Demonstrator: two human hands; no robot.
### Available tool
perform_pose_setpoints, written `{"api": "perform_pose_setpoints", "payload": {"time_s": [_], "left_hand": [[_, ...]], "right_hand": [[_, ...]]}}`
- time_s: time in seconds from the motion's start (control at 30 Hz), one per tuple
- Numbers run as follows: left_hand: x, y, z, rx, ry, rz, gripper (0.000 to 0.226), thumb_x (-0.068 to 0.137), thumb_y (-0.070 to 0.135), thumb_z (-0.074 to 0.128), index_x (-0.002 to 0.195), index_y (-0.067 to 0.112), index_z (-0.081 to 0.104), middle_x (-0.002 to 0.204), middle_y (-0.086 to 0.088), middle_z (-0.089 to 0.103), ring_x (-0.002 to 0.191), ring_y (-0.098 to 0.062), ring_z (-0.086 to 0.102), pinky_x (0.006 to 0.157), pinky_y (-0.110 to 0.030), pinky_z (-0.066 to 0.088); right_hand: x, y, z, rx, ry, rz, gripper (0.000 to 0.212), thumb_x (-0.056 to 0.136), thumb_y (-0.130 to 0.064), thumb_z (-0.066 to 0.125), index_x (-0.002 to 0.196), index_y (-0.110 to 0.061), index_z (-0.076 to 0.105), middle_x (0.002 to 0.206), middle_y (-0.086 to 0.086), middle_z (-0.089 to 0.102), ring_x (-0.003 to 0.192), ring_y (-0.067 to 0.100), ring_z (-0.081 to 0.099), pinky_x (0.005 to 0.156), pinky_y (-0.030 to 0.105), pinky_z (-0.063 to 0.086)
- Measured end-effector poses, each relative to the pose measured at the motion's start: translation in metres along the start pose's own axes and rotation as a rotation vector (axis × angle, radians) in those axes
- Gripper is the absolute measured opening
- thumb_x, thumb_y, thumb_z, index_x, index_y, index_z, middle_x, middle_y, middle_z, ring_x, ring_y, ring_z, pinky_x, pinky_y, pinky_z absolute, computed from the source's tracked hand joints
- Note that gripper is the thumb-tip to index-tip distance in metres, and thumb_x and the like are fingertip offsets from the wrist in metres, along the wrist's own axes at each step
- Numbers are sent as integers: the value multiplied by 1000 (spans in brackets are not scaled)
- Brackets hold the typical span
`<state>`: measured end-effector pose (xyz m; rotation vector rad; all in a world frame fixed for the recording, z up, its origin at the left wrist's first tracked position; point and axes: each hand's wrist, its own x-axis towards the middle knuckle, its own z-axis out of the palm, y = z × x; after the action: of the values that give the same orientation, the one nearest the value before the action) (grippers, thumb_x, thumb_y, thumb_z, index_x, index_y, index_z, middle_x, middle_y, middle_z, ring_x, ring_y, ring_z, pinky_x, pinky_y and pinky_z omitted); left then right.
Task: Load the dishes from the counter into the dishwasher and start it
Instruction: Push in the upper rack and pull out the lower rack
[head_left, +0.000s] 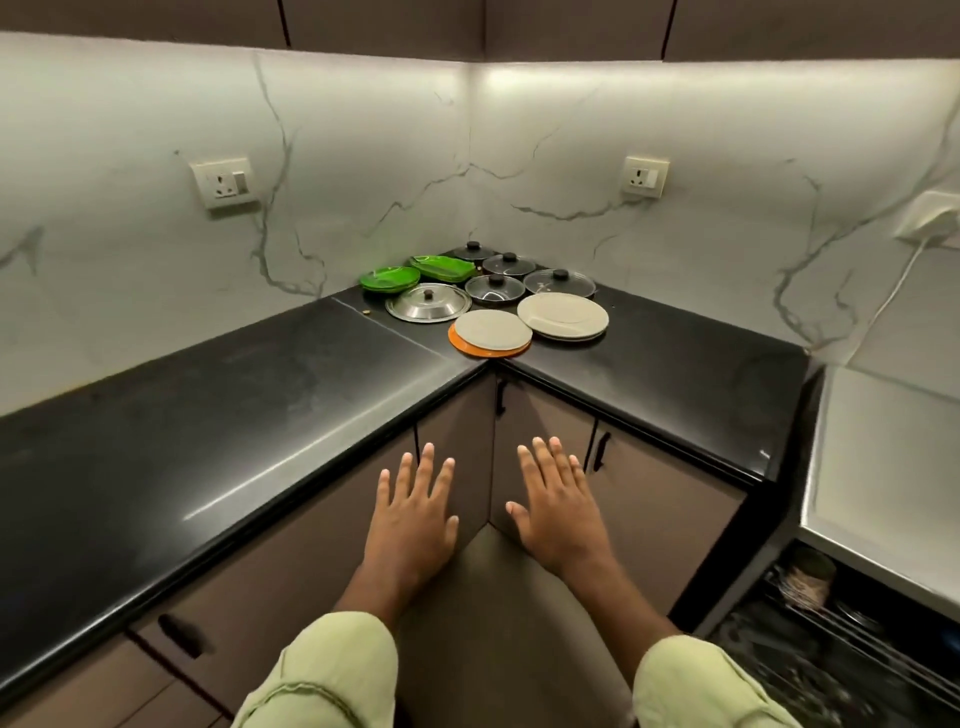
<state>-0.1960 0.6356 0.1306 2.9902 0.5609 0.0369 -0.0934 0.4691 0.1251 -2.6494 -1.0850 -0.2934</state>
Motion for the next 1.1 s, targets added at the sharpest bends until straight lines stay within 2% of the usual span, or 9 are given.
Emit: {"api": "perform_pose_setpoints", "payload": {"time_s": [0.4, 0.67, 0.9, 1.1], "left_hand": [[100, -39, 19, -3, -28, 58, 75, 101, 43, 40, 158, 26, -5, 164, -6, -18, 151, -30, -14, 120, -49, -7], [219, -28, 12, 44, -32, 22, 74, 101, 44, 40, 158, 26, -4, 165, -6, -16, 152, -30, -12, 120, -50, -6], [305, 0, 15, 41, -84, 45, 73, 102, 44, 39, 158, 27, -5, 164, -5, -17, 151, -29, -15, 119, -50, -9], [362, -16, 24, 26, -171, -19, 75, 102, 45, 41, 158, 27, -5, 165, -6, -15, 151, -31, -13, 122, -53, -4]], "right_hand": [[107, 13, 38, -15, -28, 64, 76, 97, -41, 50, 156, -15, 11, 163, 11, 8, 150, 25, -4, 119, 39, -2], [200, 70, 57, -27, -63, 67, 75, 99, -42, 46, 157, -18, 4, 164, 8, 1, 151, 24, -8, 118, 38, -9], [275, 127, 68, -39, -82, 79, 76, 98, -40, 49, 157, -19, 6, 164, 8, 3, 151, 25, -7, 121, 41, 0], [335, 150, 89, -51, -147, 41, 76, 98, -39, 50, 157, -20, 5, 164, 8, 0, 151, 25, -8, 121, 40, 0]]}}
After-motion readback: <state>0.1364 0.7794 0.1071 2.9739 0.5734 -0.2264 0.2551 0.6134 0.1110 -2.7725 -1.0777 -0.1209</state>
